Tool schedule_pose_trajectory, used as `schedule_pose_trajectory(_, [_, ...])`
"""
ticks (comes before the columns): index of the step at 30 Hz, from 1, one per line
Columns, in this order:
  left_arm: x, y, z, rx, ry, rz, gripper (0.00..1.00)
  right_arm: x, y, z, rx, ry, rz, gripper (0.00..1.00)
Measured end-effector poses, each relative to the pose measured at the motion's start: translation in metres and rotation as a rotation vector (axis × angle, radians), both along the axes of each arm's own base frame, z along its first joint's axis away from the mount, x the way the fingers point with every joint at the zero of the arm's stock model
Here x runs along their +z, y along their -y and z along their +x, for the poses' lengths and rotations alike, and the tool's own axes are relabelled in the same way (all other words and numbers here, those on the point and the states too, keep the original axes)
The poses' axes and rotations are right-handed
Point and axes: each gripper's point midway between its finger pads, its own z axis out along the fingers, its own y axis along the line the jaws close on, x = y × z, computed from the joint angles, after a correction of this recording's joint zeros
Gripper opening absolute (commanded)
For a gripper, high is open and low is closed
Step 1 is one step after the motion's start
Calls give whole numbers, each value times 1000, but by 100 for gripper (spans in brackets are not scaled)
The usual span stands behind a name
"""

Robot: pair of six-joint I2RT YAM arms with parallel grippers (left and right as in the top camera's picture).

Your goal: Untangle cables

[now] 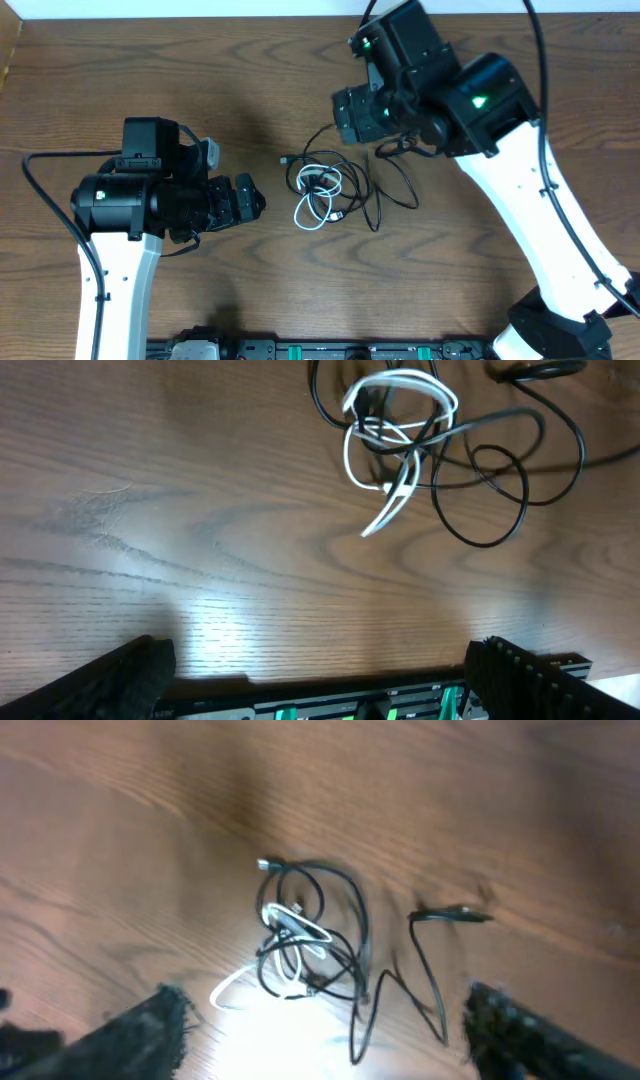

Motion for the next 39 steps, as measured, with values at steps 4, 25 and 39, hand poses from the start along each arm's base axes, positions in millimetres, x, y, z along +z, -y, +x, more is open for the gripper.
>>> schedule_pose_trajectory(4, [0,0,0,1,0,0,98,-25,-1,-6,9,-71,-26,93])
schedule_pose_trajectory(25, [0,0,0,2,0,0,98,-149,-90,-27,107,-261,221,89])
schedule_pose_trajectory(39, [0,0,0,2,1,0,98,-201,-71,-26,-10,-273,164,71])
